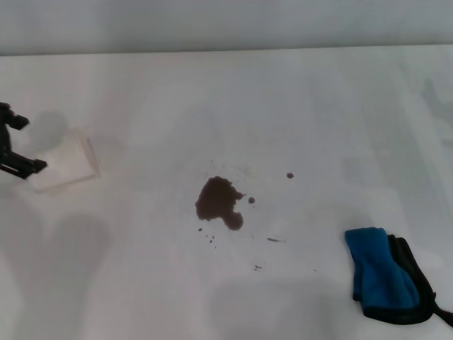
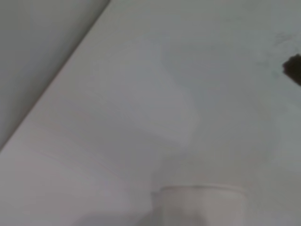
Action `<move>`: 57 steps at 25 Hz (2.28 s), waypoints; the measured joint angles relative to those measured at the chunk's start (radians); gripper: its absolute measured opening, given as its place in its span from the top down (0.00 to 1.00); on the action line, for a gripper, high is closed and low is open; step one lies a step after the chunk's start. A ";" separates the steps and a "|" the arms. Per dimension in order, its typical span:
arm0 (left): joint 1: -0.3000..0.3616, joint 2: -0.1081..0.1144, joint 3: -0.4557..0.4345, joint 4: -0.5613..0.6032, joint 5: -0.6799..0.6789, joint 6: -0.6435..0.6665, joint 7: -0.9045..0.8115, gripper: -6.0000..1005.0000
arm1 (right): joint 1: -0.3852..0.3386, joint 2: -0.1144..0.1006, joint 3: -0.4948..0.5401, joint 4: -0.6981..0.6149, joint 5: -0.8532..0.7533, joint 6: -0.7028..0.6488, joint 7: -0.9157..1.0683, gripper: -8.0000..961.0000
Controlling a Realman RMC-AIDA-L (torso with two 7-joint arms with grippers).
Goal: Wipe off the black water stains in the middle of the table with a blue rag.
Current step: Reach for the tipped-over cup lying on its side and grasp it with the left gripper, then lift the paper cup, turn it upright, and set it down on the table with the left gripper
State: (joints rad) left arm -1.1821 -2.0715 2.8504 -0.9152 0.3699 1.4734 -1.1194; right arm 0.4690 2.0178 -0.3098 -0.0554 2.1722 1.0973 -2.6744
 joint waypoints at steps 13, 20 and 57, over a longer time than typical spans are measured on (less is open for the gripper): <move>0.040 -0.004 -0.002 0.152 0.001 -0.150 -0.020 0.13 | -0.001 -0.005 0.000 -0.008 0.000 0.009 0.001 0.09; 0.065 -0.004 -0.003 0.239 -0.013 -0.266 -0.022 0.13 | 0.002 -0.005 0.000 -0.011 0.000 0.001 0.002 0.09; 0.294 -0.007 -0.005 0.636 -0.754 -0.301 0.210 0.36 | -0.008 -0.008 -0.017 -0.063 -0.011 0.005 0.002 0.09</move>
State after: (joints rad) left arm -0.8883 -2.0786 2.8458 -0.2793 -0.3838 1.1725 -0.9097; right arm 0.4606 2.0100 -0.3268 -0.1182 2.1608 1.1023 -2.6722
